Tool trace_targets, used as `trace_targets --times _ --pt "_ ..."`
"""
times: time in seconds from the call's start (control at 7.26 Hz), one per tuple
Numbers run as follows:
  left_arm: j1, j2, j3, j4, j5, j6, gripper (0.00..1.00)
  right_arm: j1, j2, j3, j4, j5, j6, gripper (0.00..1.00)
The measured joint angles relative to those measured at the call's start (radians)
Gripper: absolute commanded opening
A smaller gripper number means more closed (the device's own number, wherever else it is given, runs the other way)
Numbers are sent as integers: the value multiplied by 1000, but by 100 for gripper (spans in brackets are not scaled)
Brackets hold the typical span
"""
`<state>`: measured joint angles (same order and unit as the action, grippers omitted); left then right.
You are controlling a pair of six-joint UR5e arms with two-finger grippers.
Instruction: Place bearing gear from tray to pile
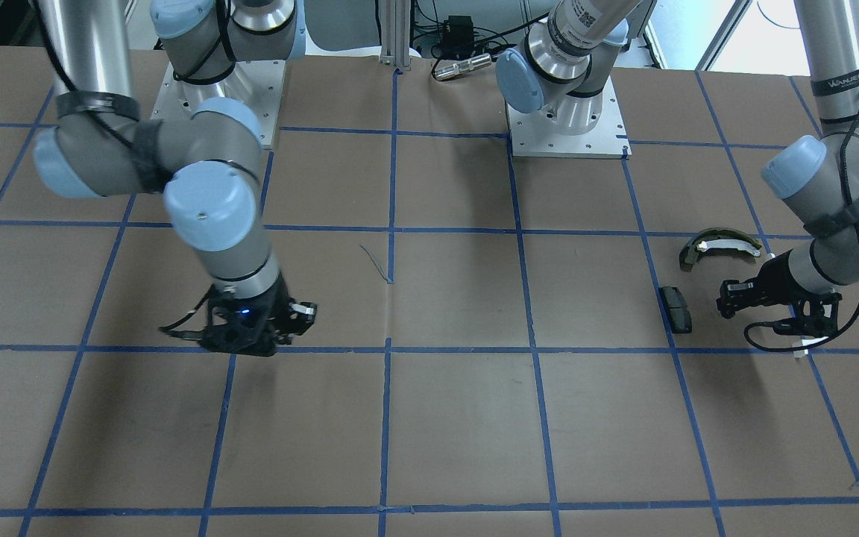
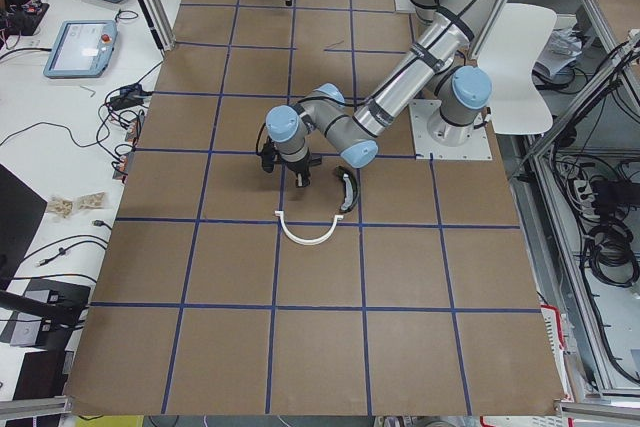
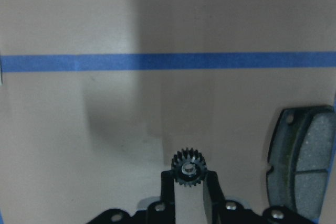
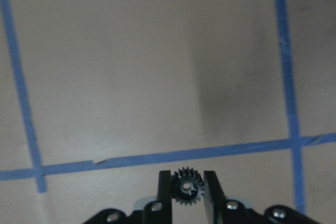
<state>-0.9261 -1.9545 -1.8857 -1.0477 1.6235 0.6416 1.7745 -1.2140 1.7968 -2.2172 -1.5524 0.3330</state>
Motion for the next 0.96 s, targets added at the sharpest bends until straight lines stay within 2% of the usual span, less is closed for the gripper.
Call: trace_targets --times 0.28,0.41,0.55,0.69,0.83,0.96 --pt "-1 15 14 -12 2 1 100 197 26 1 -48 0 248 0" --pt "-7 21 34 -22 8 1 100 261 44 2 -69 0 327 0" --pt "-26 21 66 -46 18 0 100 294 55 4 -86 0 365 20" --pt "-59 22 105 -79 23 -2 100 306 61 3 -96 -2 373 83" --pt "-109 27 149 -117 25 -6 100 308 63 2 -106 -7 369 100" --pt "-166 31 185 -153 26 -19 100 307 65 4 -115 -10 362 100"
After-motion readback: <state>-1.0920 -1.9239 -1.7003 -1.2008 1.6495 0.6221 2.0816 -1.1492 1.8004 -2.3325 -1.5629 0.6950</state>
